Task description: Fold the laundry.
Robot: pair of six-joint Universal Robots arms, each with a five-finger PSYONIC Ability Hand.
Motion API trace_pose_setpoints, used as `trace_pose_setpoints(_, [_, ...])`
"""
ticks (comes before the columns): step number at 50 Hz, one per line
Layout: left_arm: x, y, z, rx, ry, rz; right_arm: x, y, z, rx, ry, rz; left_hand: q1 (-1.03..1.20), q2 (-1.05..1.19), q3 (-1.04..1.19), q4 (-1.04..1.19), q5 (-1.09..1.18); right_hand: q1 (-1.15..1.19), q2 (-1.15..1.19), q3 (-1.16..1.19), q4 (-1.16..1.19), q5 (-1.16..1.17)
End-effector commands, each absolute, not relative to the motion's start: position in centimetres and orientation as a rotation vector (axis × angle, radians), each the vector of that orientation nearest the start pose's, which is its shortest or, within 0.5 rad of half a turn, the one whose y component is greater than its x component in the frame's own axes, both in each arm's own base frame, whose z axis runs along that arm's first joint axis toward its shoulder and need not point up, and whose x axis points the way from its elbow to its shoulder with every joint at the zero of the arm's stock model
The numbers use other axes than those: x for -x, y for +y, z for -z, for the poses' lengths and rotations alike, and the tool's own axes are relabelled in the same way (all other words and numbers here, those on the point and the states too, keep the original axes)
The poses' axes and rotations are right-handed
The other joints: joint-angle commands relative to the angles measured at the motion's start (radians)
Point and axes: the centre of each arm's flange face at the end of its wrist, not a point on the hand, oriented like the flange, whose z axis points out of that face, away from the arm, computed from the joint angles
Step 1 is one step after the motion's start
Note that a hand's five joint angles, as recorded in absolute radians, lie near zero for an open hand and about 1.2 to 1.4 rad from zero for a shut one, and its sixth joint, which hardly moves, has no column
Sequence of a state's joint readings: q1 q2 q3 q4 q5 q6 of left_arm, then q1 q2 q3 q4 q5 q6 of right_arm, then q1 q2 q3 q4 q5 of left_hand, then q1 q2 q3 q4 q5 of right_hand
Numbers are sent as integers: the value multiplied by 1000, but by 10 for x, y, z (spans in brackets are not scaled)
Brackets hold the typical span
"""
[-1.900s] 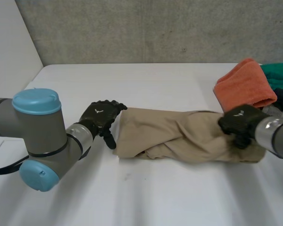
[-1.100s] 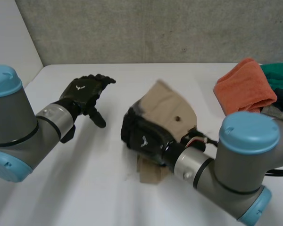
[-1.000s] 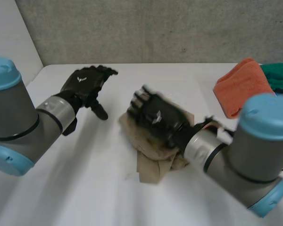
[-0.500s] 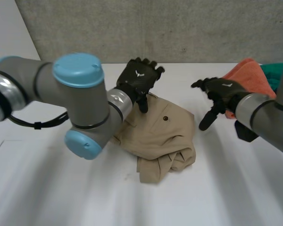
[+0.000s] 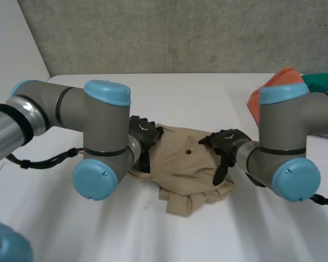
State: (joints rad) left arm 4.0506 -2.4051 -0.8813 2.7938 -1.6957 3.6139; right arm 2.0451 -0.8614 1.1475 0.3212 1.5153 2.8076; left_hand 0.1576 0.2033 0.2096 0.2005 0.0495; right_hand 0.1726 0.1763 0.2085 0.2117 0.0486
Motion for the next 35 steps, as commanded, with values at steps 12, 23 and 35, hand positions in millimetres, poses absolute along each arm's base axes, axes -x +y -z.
trace_pose_setpoints(12, [356, -221, -167, -1379, 2432, 1556, -275, -287, -159, 1270, 2278, 1577, 17, -29, -35, -26, -50, 2, -2, -34, -37, -49])
trace_pose_setpoints(23, [353, -224, -234, -1282, 2352, 1853, -288, -270, -192, 1368, 2093, 1771, 17, -29, -35, -26, -50, 2, -2, -34, -37, -49])
trace_pose_setpoints(35, [353, -203, -292, -1348, 2345, 2155, -290, -223, -212, 1385, 2011, 1796, 17, -29, -35, -26, -50, 2, -2, -34, -37, -49])
